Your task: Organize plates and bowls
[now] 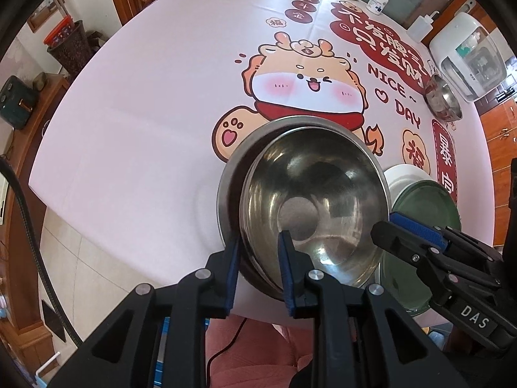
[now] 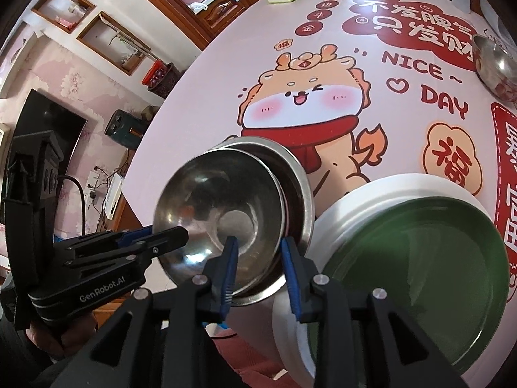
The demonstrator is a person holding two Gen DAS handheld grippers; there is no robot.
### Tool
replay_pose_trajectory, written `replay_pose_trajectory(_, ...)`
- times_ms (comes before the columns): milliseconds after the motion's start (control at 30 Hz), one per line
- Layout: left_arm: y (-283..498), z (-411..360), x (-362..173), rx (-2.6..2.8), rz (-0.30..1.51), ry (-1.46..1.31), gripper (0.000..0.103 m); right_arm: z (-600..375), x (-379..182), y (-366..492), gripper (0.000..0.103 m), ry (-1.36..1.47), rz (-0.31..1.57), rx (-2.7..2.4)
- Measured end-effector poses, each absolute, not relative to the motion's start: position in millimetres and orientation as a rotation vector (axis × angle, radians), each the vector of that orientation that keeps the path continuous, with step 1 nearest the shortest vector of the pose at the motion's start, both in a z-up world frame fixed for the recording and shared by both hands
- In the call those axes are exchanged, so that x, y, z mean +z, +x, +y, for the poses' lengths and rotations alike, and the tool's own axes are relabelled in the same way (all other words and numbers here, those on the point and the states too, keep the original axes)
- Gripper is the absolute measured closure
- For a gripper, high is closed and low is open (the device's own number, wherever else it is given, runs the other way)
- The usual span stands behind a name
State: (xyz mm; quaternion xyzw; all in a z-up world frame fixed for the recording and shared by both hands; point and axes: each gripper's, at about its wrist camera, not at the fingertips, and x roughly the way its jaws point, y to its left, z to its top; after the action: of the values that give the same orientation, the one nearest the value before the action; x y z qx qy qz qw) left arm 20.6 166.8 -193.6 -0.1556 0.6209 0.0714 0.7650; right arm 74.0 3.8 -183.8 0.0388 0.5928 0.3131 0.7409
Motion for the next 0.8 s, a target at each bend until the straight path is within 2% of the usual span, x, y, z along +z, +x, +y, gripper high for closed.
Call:
replay_pose_trajectory(400,26.2,163.9,-172.7,0.143,1.283,-0.302,0.080,-7.9,-166.7,73.8,0.071,0.111,1.228,0.672)
replay_pose_trajectory(800,50.8,125.8,-142.5,0.093,1.211,-0.206,0.077,-57.5,-152.6,82.2,0.071,0.183,1.171,0.585)
